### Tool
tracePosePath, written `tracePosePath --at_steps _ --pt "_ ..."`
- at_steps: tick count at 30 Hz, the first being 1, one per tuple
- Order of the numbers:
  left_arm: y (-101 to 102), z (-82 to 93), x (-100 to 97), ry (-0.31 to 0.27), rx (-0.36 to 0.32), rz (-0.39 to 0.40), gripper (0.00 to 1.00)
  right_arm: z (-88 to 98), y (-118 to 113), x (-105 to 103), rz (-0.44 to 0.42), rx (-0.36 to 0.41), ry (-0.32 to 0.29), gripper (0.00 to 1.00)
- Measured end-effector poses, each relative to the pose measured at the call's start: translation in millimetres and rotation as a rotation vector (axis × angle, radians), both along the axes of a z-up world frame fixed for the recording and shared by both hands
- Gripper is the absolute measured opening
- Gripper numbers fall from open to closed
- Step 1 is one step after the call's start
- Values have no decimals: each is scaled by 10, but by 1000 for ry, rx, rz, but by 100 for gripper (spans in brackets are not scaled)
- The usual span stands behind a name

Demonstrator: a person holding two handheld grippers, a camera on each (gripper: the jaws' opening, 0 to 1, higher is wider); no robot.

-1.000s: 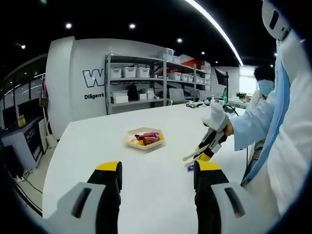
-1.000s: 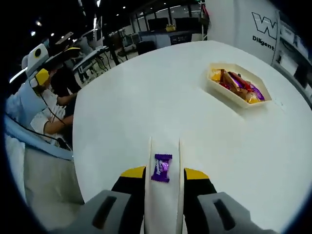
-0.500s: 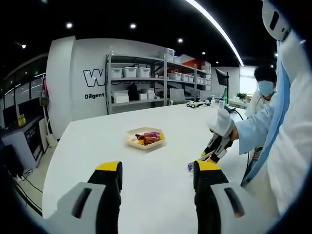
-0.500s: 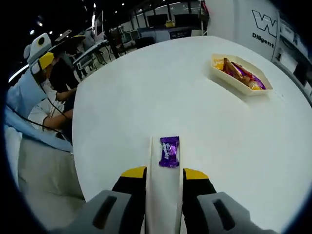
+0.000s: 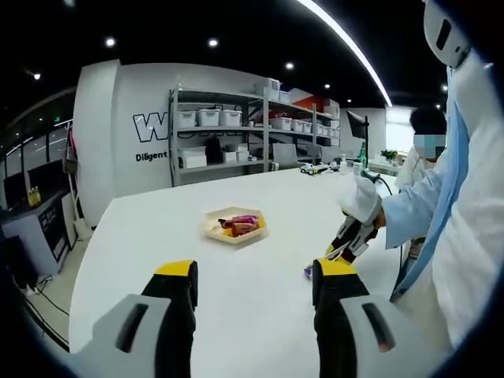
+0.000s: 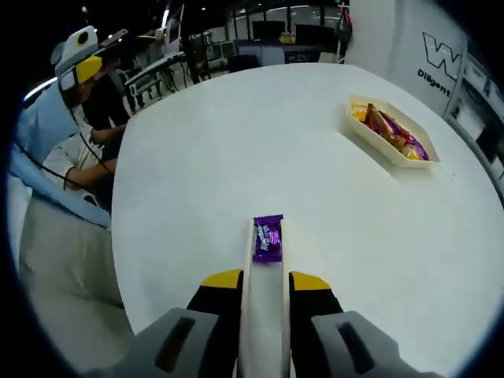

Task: Place the target food into the container with the food tongs after gripping and lifting it, then release it inside without dropping or visibly crushing the food.

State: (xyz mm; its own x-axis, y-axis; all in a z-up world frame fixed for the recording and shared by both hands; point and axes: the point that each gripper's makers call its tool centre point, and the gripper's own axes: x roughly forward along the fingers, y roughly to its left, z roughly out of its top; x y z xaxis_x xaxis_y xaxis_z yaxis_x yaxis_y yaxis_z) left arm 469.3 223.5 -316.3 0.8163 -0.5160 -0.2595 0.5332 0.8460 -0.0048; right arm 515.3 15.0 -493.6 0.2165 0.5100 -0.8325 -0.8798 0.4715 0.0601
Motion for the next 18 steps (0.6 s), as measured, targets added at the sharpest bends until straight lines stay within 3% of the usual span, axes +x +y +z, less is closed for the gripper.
tracePosePath --at_steps 10,14,18 --pt "-3 -3 18 -2 -6 3 57 54 38 86 -7 14 6 13" --pt "2 -11 22 0 -4 3 57 147 56 245 -5 16 -18 13" --pt "10 -9 33 0 -4 5 57 395 109 652 -22 38 -73 14"
